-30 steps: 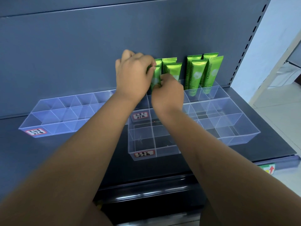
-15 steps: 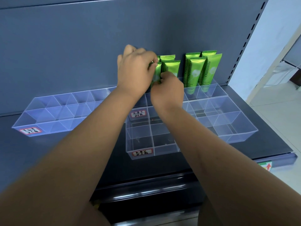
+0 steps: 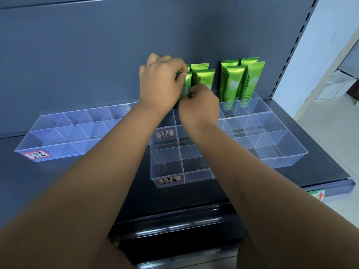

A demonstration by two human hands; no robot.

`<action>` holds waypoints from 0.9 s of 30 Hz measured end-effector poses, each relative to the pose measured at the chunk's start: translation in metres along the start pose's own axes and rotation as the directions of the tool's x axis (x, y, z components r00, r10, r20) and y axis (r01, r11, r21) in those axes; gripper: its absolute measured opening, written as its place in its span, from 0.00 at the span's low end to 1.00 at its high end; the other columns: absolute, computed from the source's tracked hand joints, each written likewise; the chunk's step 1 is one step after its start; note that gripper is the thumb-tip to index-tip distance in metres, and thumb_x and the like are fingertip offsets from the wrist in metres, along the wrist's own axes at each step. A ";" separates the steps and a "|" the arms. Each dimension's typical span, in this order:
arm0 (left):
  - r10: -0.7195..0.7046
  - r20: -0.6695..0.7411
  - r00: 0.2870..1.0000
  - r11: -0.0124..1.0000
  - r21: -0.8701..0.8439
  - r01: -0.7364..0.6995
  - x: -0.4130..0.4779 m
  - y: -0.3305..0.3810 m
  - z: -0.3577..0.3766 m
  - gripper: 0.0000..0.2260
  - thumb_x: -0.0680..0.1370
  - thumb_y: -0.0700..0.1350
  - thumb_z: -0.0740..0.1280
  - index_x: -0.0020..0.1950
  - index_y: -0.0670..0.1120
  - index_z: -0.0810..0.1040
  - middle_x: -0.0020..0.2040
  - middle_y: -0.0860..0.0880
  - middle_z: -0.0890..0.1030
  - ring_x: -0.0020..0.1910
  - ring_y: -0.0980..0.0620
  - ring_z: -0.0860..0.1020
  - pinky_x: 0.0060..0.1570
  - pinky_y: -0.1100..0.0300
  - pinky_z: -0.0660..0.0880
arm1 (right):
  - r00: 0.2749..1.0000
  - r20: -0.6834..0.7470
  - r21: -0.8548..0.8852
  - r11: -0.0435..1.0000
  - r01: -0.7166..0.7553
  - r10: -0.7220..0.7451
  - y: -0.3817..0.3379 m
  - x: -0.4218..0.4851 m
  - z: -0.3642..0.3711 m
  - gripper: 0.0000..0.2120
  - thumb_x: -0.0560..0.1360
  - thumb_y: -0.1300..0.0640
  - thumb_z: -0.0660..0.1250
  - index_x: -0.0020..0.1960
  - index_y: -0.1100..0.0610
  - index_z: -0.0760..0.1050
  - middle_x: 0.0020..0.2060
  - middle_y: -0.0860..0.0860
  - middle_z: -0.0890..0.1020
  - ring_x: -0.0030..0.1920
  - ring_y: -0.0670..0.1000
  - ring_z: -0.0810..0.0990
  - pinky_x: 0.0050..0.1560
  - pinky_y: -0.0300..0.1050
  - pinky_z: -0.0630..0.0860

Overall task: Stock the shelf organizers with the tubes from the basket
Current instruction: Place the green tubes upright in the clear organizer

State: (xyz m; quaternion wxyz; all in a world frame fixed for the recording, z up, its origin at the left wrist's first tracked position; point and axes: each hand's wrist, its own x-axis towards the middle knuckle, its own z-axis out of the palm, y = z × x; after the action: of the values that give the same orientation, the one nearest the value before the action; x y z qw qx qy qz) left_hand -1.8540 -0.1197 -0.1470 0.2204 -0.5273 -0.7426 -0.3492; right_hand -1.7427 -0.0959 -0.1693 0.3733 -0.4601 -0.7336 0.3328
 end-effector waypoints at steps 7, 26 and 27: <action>-0.006 0.005 1.000 1.000 0.010 0.006 -0.001 0.002 -0.002 0.05 0.76 0.48 0.67 0.49 0.53 0.83 0.46 0.54 0.82 0.55 0.46 0.74 0.49 0.53 0.66 | 1.000 0.011 0.020 0.999 -0.025 0.024 -0.002 -0.002 -0.002 0.07 0.74 0.60 0.62 0.40 0.56 0.64 0.31 0.48 0.68 0.30 0.49 0.61 0.28 0.46 0.54; -0.012 0.000 1.000 0.999 -0.039 0.012 -0.001 0.000 -0.003 0.06 0.77 0.49 0.67 0.50 0.53 0.83 0.47 0.55 0.83 0.56 0.46 0.75 0.53 0.50 0.72 | 0.999 0.029 0.039 0.998 -0.047 0.046 -0.002 -0.002 -0.005 0.06 0.76 0.58 0.63 0.43 0.56 0.66 0.32 0.47 0.69 0.31 0.49 0.63 0.28 0.44 0.56; -0.014 0.000 1.000 0.999 -0.040 0.014 -0.001 0.001 -0.004 0.06 0.77 0.49 0.67 0.50 0.53 0.83 0.47 0.55 0.83 0.56 0.47 0.74 0.53 0.50 0.71 | 0.998 0.031 0.042 0.998 -0.047 0.045 -0.002 -0.002 -0.005 0.06 0.76 0.59 0.63 0.43 0.56 0.66 0.32 0.47 0.68 0.30 0.48 0.63 0.28 0.44 0.56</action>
State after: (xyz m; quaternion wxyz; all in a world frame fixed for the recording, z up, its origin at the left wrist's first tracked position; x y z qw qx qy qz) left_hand -1.8528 -0.1226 -0.1450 0.2075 -0.5262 -0.7391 -0.3658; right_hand -1.7386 -0.0976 -0.1659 0.3643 -0.4638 -0.7210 0.3637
